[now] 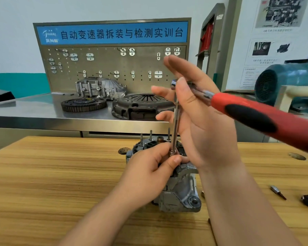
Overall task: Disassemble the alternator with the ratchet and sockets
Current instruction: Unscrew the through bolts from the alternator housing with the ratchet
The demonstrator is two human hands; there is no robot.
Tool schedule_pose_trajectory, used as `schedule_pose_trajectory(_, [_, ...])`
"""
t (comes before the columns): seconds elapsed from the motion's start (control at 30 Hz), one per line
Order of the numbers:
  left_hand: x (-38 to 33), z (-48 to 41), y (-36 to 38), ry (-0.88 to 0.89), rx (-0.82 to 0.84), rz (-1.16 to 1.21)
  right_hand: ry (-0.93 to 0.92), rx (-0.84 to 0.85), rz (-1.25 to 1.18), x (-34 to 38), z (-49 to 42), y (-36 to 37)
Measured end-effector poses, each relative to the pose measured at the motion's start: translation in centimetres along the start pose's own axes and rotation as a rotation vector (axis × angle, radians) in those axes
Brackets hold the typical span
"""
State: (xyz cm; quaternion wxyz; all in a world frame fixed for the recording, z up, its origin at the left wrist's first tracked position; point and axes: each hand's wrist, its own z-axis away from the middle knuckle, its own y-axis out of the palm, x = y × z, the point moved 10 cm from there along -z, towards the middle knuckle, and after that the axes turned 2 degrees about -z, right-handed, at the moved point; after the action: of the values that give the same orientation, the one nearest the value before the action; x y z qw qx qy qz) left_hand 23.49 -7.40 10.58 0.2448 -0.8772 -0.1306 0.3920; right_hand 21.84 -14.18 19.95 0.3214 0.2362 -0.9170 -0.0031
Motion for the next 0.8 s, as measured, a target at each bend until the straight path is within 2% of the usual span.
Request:
schedule_pose_trajectory(0.07, [0.2, 0.0, 0.0, -0.005, 0.017, 0.029, 0.025, -0.034, -0.081, -0.5, 0.0, -0.2])
schedule_pose_trajectory(0.17, [0.3, 0.1, -0.2, -0.014, 0.042, 0.058, 0.178, -0.044, -0.215, -2.3, 0.3, 0.1])
schedule_pose_trajectory(0.23, [0.5, 0.1, -0.3, -0.013, 0.034, 0.039, 0.247, -0.06, -0.215, -3.1, 0.6, 0.2])
schedule_pose_trajectory(0.33, [0.7, 0.0, -0.2, -0.022, 0.003, 0.007, 0.112, -0.117, -0.081, -1.8, 0.6, -0.4])
schedule_pose_trajectory(0.4, [0.7, 0.0, -0.2, -0.033, -0.038, -0.008, -0.045, -0.117, 0.028, 0.0, 0.6, -0.2])
schedule_pose_trajectory(0.47, [0.7, -0.1, -0.3, -0.031, -0.063, -0.022, -0.113, -0.096, 0.071, 0.8, 0.5, -0.1])
schedule_pose_trajectory(0.57, [0.6, 0.0, -0.1, -0.012, -0.023, -0.005, 0.001, -0.052, -0.053, -0.5, 0.3, 0.3])
schedule_pose_trajectory(0.7, [0.9, 0.1, -0.4, -0.041, -0.006, 0.035, 0.186, -0.094, -0.164, -2.9, 0.7, 0.1])
schedule_pose_trajectory(0.8, [0.8, 0.1, -0.4, -0.045, -0.052, -0.019, 0.116, -0.133, -0.078, -2.4, 0.8, -0.1])
